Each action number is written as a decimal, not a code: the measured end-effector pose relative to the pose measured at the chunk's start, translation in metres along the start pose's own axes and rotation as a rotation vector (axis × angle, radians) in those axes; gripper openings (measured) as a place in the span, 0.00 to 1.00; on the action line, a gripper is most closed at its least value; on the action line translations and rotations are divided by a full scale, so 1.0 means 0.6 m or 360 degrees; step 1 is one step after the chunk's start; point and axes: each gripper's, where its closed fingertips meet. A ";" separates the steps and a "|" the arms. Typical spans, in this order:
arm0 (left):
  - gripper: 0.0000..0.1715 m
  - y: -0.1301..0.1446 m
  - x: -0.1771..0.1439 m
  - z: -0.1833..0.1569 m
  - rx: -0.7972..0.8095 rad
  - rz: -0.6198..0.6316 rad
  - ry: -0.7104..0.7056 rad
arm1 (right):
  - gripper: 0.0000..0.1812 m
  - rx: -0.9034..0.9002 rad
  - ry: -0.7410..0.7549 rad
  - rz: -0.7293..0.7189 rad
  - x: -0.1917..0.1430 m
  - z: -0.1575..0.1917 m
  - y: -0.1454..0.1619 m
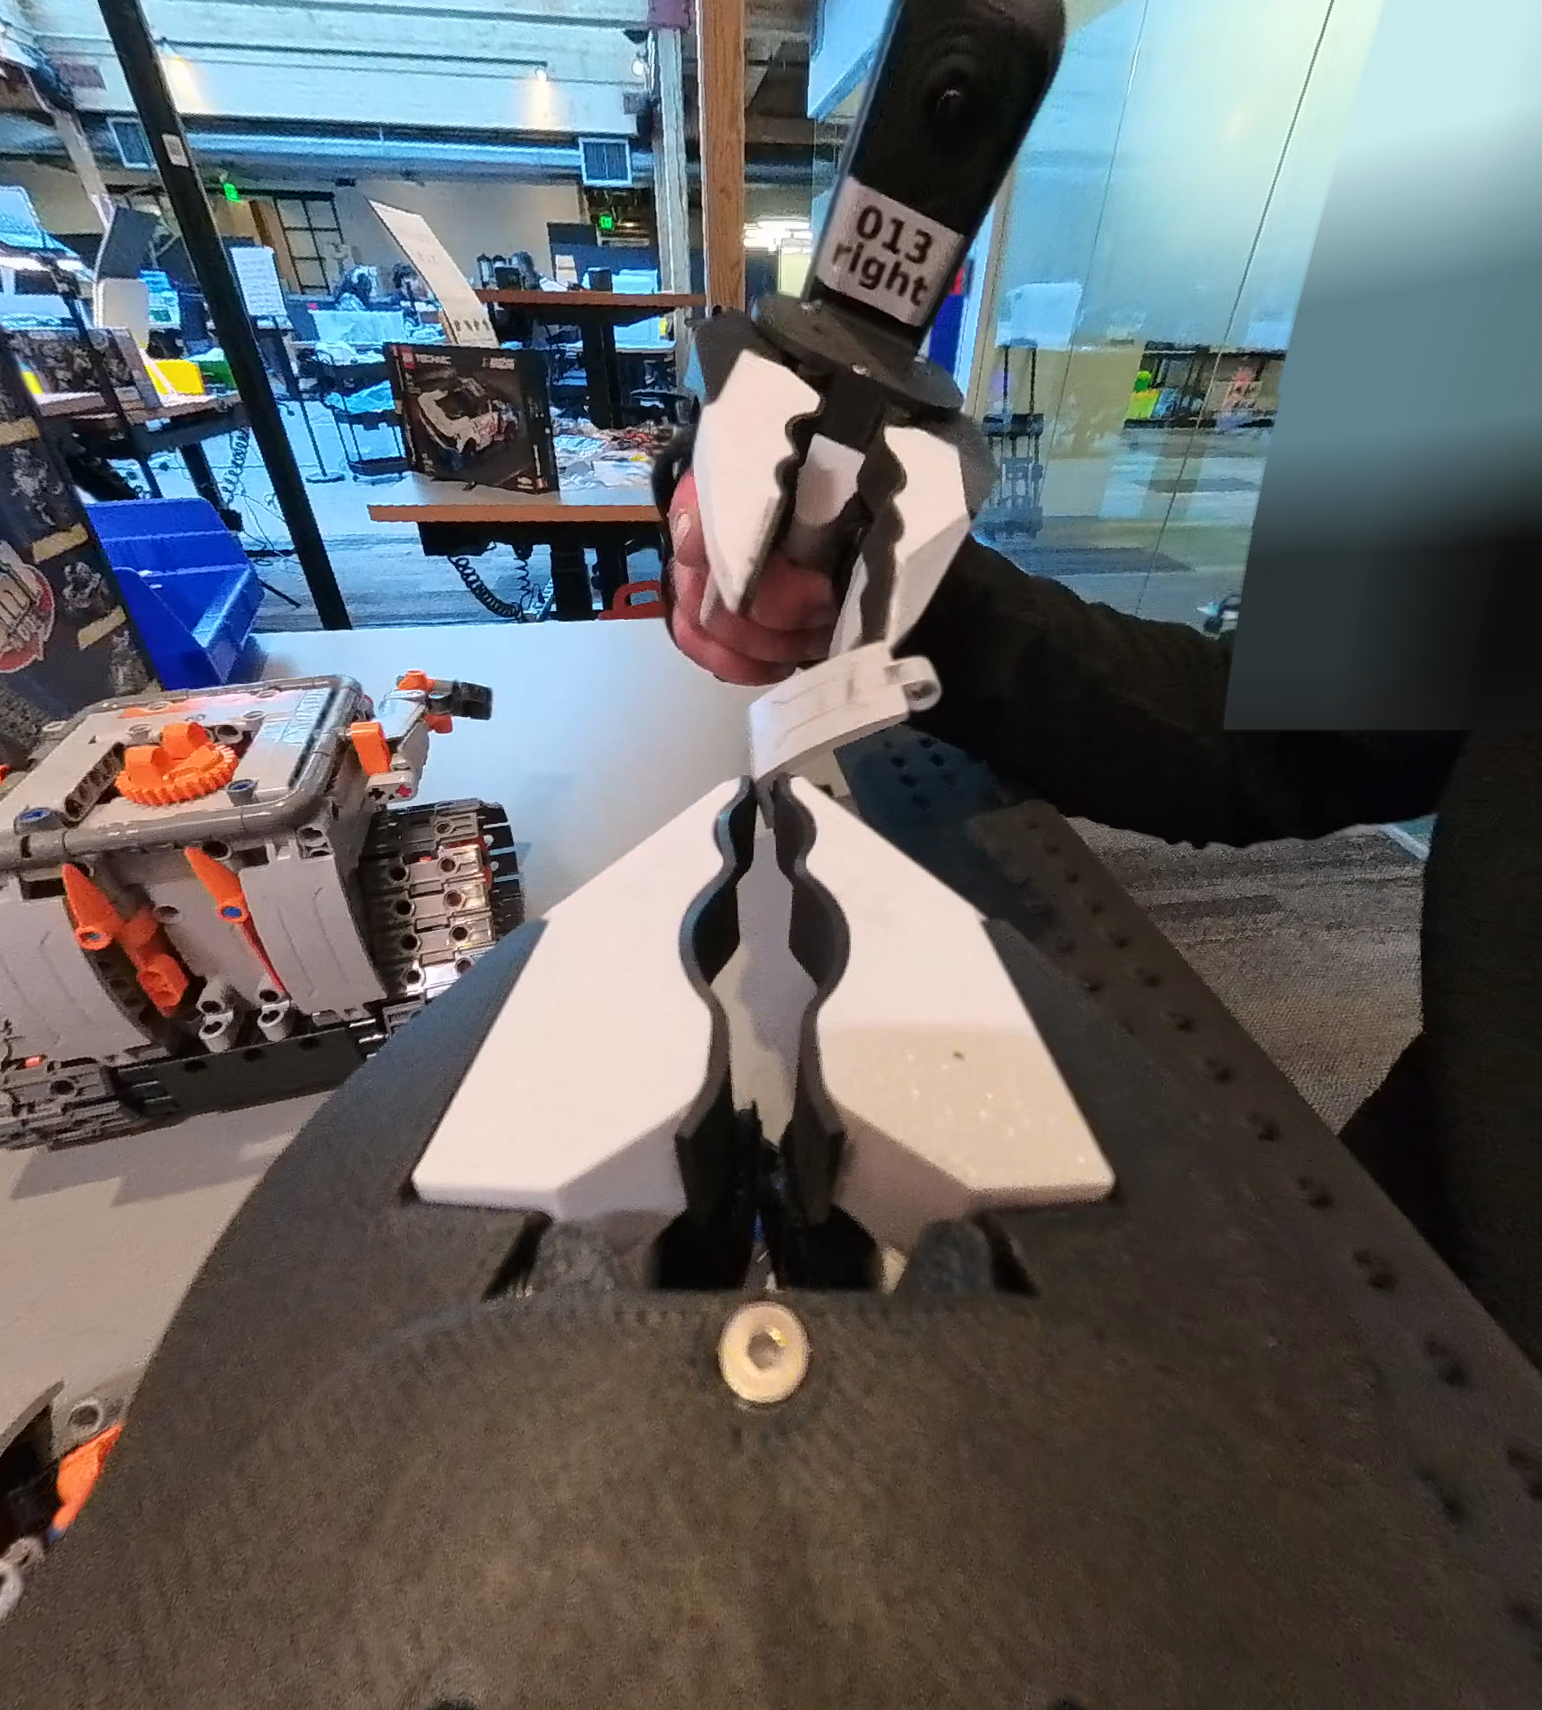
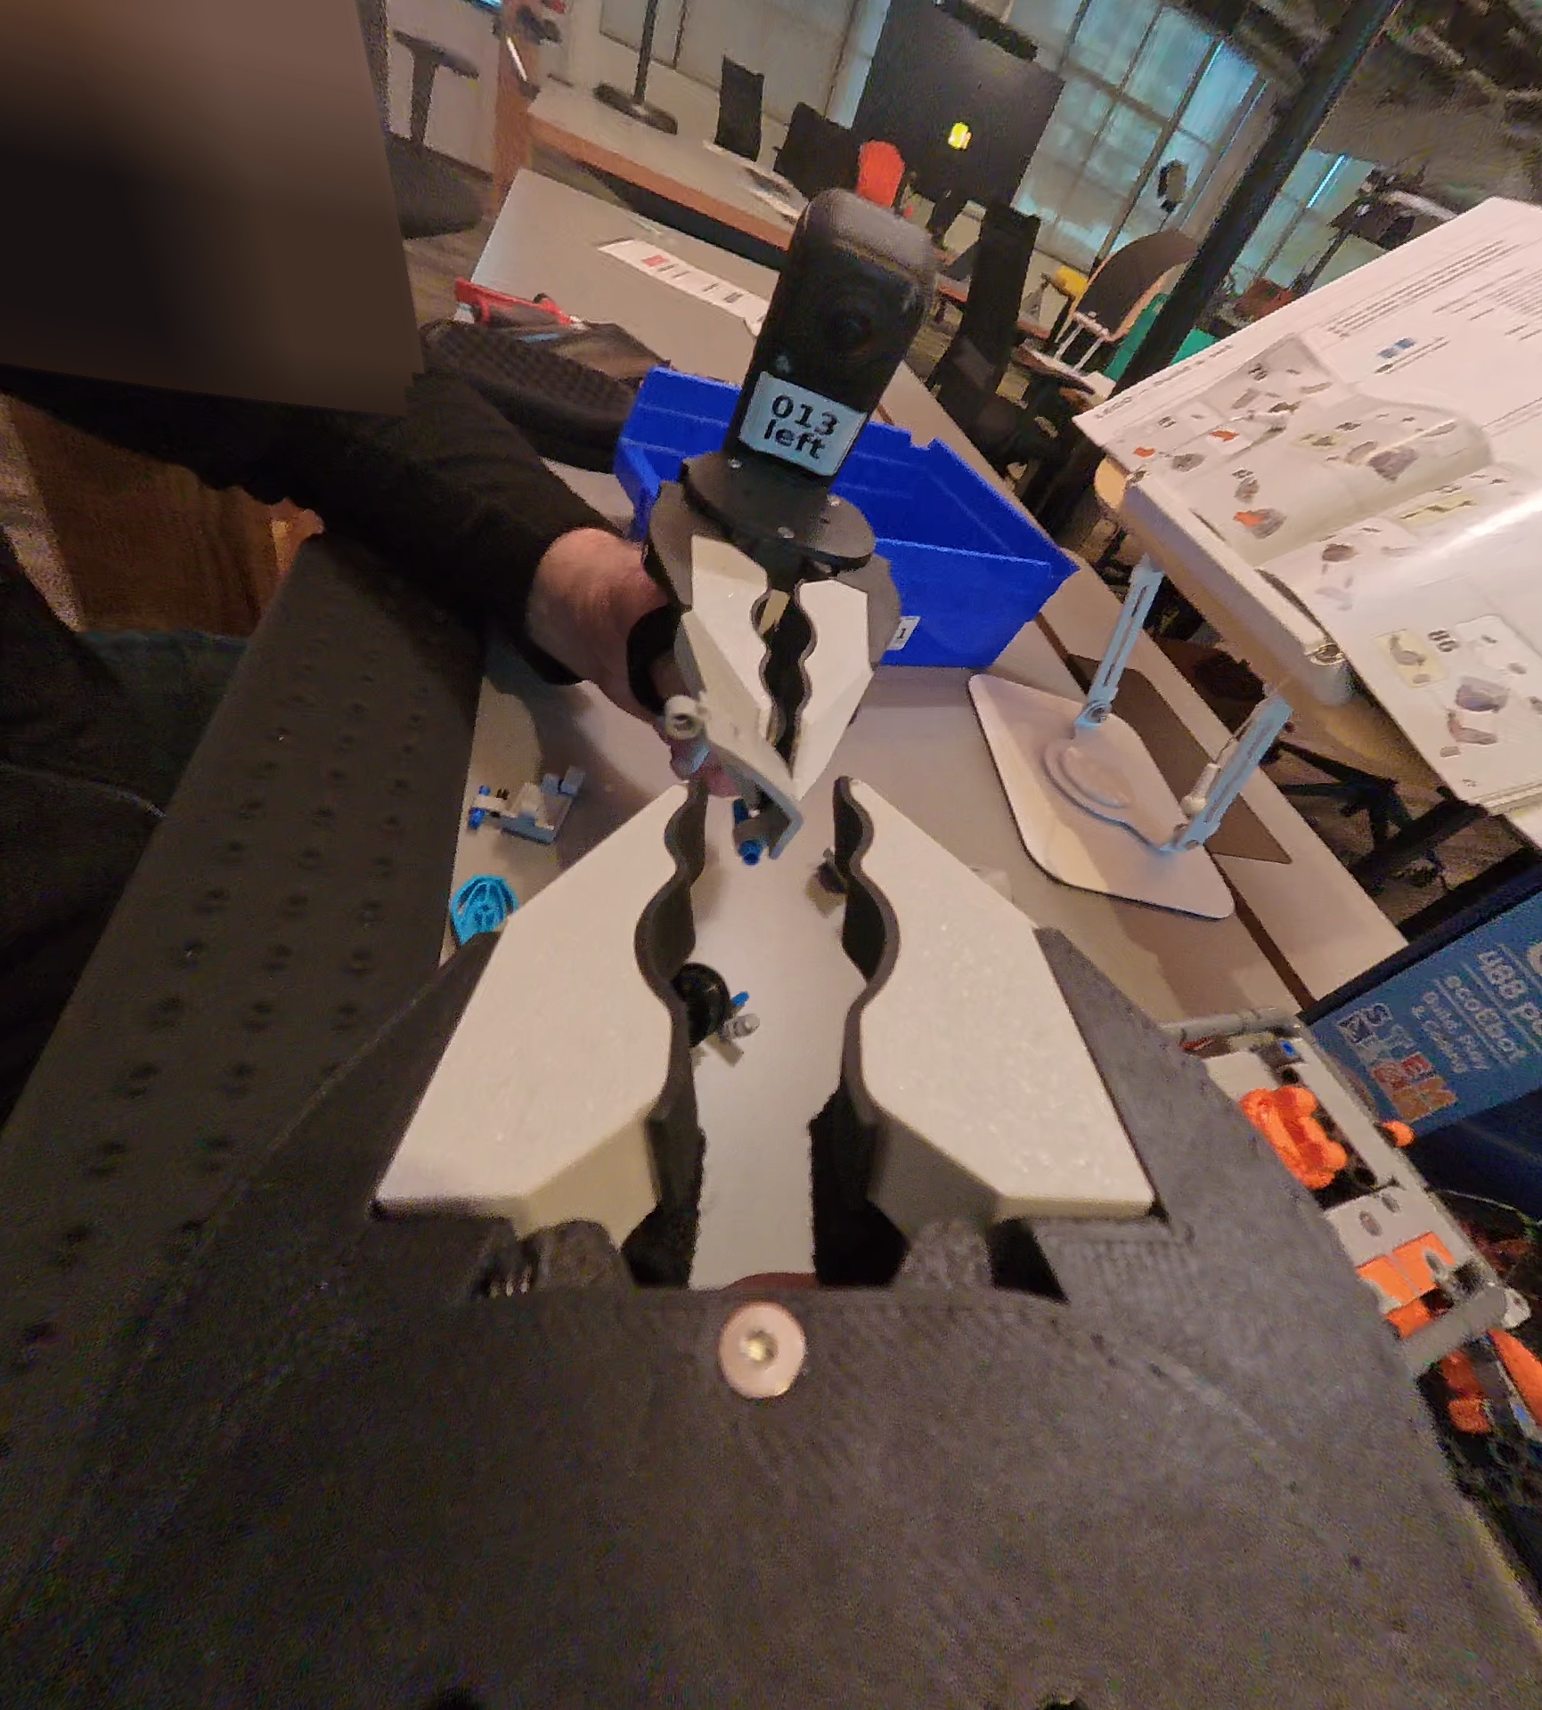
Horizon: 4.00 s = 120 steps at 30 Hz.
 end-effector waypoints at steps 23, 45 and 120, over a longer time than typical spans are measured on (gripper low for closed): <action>0.28 0.205 -0.057 0.011 0.0221 0.1175 -0.0240 | 0.00 -0.0417 0.0043 0.0558 0.070 -0.004 0.151; 0.15 0.227 -0.033 0.010 0.0734 0.1146 -0.0282 | 0.00 -0.1668 0.0179 0.0548 0.098 0.036 0.207; 0.08 0.201 -0.019 0.018 0.0020 0.0842 -0.0055 | 0.00 -0.1861 0.0172 0.0678 0.096 0.031 0.219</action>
Point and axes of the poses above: each gripper's, where its closed fingertips meet, x out along the fingers, y out of its underside, z = x × y across the jaws, and after that the axes turned 6 degrees about y, right-handed
